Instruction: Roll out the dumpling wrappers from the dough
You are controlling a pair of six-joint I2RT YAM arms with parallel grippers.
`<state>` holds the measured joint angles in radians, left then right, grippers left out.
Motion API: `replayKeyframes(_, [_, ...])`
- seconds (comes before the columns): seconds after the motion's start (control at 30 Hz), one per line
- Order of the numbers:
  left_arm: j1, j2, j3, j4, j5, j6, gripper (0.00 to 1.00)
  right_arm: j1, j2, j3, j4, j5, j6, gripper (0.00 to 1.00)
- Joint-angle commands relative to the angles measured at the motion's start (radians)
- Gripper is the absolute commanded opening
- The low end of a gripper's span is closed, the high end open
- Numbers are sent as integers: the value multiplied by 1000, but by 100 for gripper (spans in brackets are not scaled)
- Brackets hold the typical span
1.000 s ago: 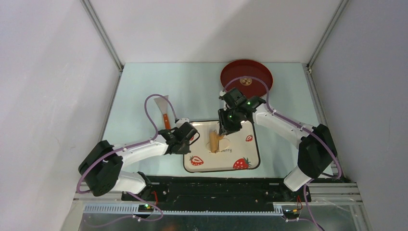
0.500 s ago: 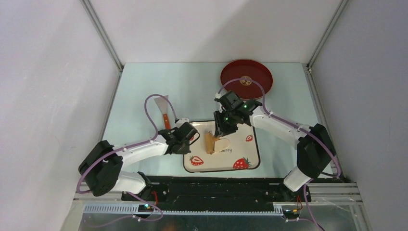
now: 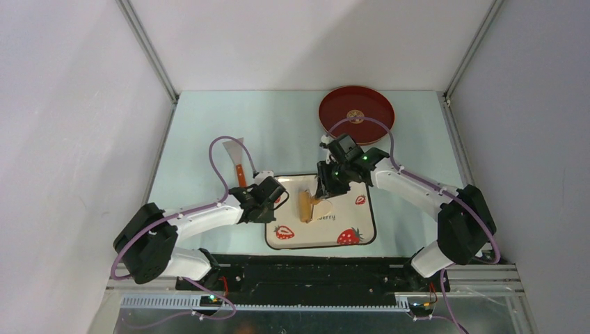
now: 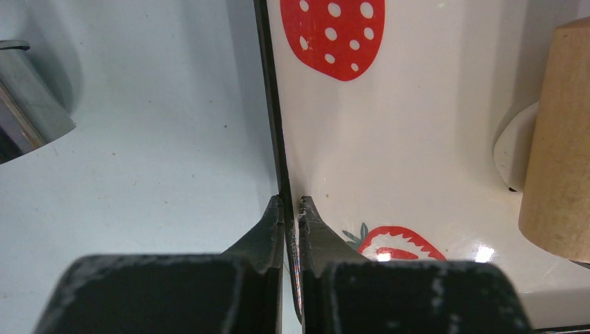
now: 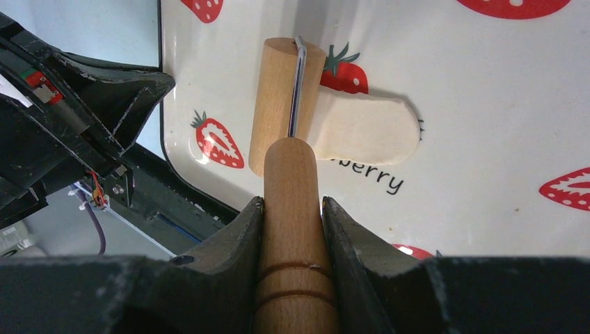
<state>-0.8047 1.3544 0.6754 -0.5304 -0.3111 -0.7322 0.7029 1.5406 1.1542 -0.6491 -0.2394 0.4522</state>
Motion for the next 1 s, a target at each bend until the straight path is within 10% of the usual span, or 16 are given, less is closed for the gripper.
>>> replayKeyframes(0.0, [-1, 60, -73, -118, -19, 36, 2, -29, 11, -55, -184, 164, -63, 0])
replayKeyframes(0.97, [0, 53, -77, -117, -19, 33, 2, 9, 1, -91, -261, 423, -81, 0])
